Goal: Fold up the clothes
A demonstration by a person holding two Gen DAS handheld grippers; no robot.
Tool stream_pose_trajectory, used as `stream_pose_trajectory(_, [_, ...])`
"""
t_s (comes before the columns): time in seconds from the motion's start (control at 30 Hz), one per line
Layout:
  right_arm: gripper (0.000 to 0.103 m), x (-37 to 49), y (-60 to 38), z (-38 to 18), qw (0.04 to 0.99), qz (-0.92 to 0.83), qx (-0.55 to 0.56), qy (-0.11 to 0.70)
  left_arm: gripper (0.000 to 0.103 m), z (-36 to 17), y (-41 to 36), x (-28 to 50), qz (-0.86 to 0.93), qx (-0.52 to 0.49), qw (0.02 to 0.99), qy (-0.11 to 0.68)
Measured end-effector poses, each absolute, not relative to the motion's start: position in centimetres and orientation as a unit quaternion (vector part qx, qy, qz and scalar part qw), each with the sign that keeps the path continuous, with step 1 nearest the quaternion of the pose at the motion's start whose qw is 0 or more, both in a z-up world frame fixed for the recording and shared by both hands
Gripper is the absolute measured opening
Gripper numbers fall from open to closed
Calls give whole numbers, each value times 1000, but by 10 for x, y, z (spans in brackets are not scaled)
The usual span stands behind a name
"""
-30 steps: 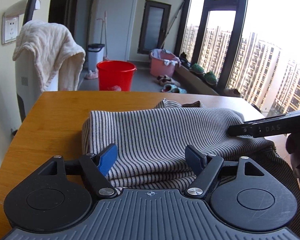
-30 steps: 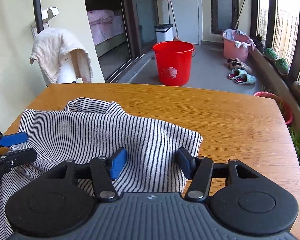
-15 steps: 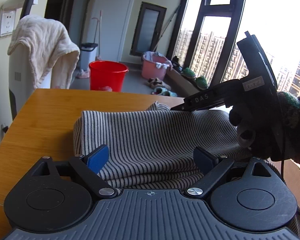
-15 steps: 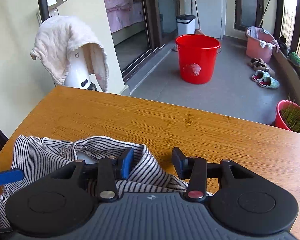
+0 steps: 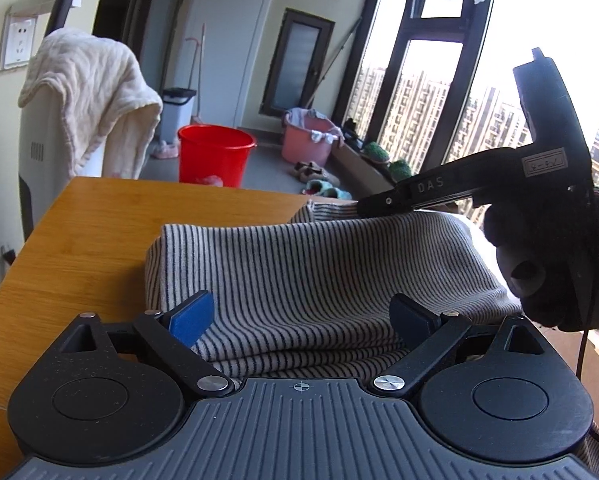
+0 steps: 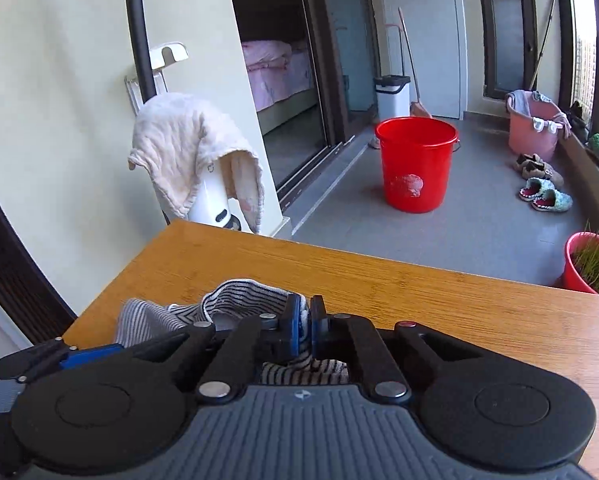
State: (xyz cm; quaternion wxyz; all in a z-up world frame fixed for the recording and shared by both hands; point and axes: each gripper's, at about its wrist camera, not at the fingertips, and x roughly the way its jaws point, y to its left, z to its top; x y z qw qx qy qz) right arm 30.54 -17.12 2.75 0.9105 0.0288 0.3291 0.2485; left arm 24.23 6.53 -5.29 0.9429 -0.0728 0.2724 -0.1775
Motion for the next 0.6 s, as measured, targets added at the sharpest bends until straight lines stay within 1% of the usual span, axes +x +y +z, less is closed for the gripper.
stream_pose_trajectory(0.07, [5, 278, -180, 29, 906, 264, 52, 328, 98, -47, 71, 239, -165, -79, 947, 263])
stream_pose_trajectory(0.17, [5, 246, -189, 9, 892, 272, 83, 352, 98, -33, 88, 237, -154, -113, 950, 248])
stream_pose_trajectory(0.23, [5, 228, -189, -11, 889, 271, 84, 360, 99, -23, 102, 237, -149, -147, 949, 238])
stream_pose_trajectory(0.33, [5, 207, -185, -24, 898, 268, 75, 342, 101, -13, 115, 237, -146, -176, 945, 232])
stream_pose_trajectory(0.47, [5, 197, -184, -26, 904, 264, 74, 329, 102, 0, 113, 242, -157, -178, 943, 233])
stream_pose_trajectory(0.6, [5, 190, -188, -29, 905, 264, 81, 325, 103, 9, 94, 251, -177, -146, 944, 235])
